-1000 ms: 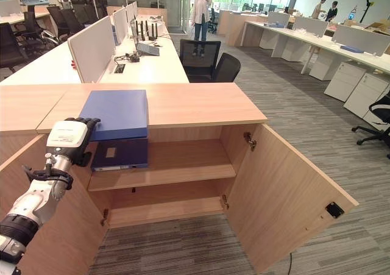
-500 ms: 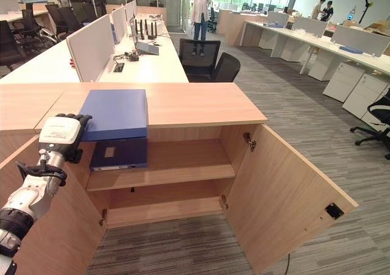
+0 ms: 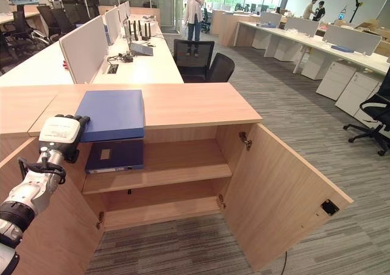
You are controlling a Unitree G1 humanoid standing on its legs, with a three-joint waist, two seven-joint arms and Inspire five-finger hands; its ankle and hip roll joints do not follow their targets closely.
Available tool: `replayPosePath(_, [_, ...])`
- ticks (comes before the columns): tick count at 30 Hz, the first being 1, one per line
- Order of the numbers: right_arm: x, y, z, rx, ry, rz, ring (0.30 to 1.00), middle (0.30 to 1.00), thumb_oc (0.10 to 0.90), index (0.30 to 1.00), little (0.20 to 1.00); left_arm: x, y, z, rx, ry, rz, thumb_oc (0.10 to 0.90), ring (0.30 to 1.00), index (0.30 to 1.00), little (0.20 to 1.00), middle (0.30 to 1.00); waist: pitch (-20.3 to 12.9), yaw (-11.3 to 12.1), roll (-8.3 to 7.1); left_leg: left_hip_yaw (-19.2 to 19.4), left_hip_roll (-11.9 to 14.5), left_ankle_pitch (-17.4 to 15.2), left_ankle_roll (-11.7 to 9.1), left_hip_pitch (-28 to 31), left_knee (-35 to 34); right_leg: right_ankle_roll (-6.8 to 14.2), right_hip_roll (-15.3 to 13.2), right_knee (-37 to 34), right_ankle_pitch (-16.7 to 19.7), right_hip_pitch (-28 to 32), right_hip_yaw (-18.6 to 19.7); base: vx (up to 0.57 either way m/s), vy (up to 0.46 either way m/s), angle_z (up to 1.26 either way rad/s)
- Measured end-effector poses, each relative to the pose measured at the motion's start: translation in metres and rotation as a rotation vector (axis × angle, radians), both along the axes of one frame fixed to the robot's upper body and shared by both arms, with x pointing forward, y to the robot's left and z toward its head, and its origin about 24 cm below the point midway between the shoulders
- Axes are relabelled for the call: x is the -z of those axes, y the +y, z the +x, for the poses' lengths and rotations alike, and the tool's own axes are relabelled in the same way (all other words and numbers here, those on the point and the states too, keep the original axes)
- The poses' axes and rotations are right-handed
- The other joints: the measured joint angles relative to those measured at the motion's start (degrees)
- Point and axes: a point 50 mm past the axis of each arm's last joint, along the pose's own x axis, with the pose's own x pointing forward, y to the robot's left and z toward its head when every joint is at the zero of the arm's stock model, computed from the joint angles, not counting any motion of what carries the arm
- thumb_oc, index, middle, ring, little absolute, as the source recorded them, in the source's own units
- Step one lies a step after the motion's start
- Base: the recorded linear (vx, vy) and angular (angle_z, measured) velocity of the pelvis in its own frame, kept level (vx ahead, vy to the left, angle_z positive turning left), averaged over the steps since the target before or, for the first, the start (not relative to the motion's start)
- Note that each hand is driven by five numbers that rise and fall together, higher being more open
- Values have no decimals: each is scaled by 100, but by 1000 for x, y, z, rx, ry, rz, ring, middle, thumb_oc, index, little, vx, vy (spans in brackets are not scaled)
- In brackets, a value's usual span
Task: Put the empty folder in the office cabinet
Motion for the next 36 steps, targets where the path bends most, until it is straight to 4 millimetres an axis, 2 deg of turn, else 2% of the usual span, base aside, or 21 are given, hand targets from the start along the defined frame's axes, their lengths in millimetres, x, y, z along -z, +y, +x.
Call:
replayPosePath(1, [0,0,0,0,0,0,900,900,800,900,900,0,0,0,-2,-7,-5,400,300,300,300,300,-1,-13,1,0,1,0,0,0,-2,0,0,0,0,1,2,0,0,0])
replayPosePath(8, [0,0,0,3,-3,-3,900,900,800,900,900,-20,-8,11,34,-115,-20,400,300,300,300,300,-63,-97,13,17,0,-2,-1,9,-3,-1,1,0,1,4,9,4,2,-1])
replayPosePath(28, [1,-1,-5,8,11,-8,900,900,800,900,900,-21,-12,11,45,-147,-71,400,300,300,300,300,-205,-112,42,26,2,-15,-5,15,-4,-1,7,0,2,5,13,0,0,0])
replayPosePath(33, [1,-1,-6,14,10,-8,900,900,800,900,900,-26,-28,2,100,-217,-195,400,300,300,300,300,-204,-87,39,16,2,-19,-1,6,-6,1,4,0,2,6,12,1,-1,1])
replayPosePath(35, [1,-1,-9,20,16,-8,900,900,800,900,900,-24,-44,-6,165,-243,-260,400,300,300,300,300,-205,-58,34,-9,-1,-24,6,5,-5,16,-2,0,-10,13,8,5,-2,7])
replayPosePath(36, [1,-1,-9,21,16,-10,900,900,800,900,900,-20,-60,-16,224,-259,-326,400,300,300,300,300,-202,-39,28,-16,-6,-26,9,4,-6,18,-6,0,-12,14,6,13,-6,5])
